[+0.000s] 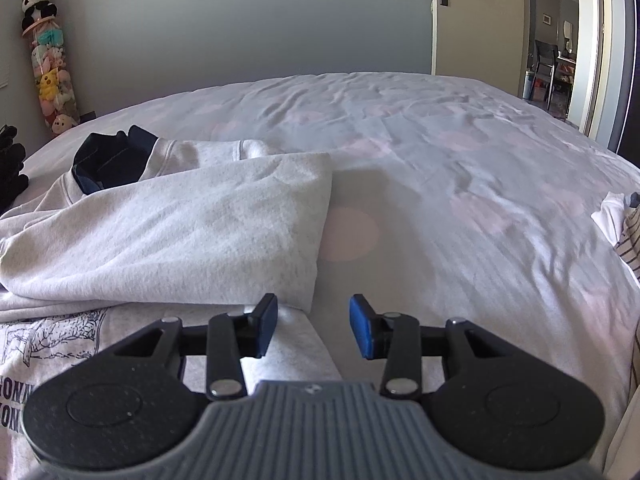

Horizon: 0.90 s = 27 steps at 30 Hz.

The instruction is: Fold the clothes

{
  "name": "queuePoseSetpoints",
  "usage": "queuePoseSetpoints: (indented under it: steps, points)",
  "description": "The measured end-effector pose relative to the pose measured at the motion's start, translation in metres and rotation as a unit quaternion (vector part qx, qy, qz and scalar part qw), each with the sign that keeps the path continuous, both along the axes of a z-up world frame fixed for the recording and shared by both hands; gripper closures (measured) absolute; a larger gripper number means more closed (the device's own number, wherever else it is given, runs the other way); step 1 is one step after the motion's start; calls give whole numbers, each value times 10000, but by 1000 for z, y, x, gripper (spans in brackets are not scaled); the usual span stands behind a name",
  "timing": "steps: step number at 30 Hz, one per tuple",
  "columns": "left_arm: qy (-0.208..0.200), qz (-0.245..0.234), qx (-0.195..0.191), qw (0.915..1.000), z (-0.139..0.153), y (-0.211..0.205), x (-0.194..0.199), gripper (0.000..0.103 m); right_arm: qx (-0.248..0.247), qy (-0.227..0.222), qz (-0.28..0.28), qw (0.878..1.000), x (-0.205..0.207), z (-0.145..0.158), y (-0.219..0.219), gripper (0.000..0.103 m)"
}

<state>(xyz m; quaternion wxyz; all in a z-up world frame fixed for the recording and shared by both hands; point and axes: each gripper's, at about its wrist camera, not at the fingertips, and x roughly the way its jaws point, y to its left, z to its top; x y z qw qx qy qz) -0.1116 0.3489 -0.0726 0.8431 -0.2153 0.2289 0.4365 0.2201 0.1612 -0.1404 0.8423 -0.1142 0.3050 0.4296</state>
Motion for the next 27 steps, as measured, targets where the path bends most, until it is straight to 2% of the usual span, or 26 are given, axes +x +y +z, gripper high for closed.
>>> queuePoseSetpoints:
  steps: [1, 3, 4, 5, 7, 11, 16, 19, 21, 22, 23, 24, 25, 27]
  points:
    - [-157, 95, -224, 9996, 0, 16, 3, 0, 24, 23, -15, 10000, 0, 1, 0, 59]
    - [-458, 243, -816, 9953, -8, 47, 8, 22, 72, 70, -46, 9999, 0, 2, -1, 59]
    - [-591, 301, -1146, 9912, -14, 62, 10, 40, 95, 93, -61, 9999, 0, 3, -2, 59]
    - [-641, 356, -1308, 9887, -21, 69, 11, 52, 119, 117, -76, 9998, 0, 4, -2, 58]
    - [-737, 476, -1617, 9829, -35, 83, 14, 53, 142, 141, -89, 9998, 1, 3, -2, 57]
    - [-657, 793, -1944, 9755, -55, 95, 18, 50, 153, 159, -88, 9997, 3, 1, -1, 57]
    - [-589, 941, -1867, 9761, -58, 93, 11, 52, 137, 360, -166, 9991, 11, -3, -2, 56]
    - [-605, 943, -1910, 9752, -61, 93, 14, 42, 109, 389, -134, 9991, 11, -5, -1, 56]
    - [-814, 942, -1959, 9727, -67, 93, 15, 42, 88, 361, -90, 9993, 8, -5, -1, 56]
    - [-952, 913, -1972, 9714, -67, 94, 14, 46, 82, 351, -73, 9993, 8, -5, 0, 56]
    - [-1056, 847, -1922, 9720, -66, 93, 14, 63, 67, 334, -61, 9994, 7, -5, -1, 56]
    - [-1160, 780, -1872, 9723, -64, 93, 13, 74, 53, 317, -48, 9995, 7, -5, -1, 56]
    - [-1263, 713, -1821, 9725, -62, 93, 13, 92, 39, 300, -36, 9995, 6, -5, -1, 56]
    - [-1508, 542, -1595, 9741, -53, 89, 13, 93, 11, 266, -12, 9996, 5, -5, -1, 55]
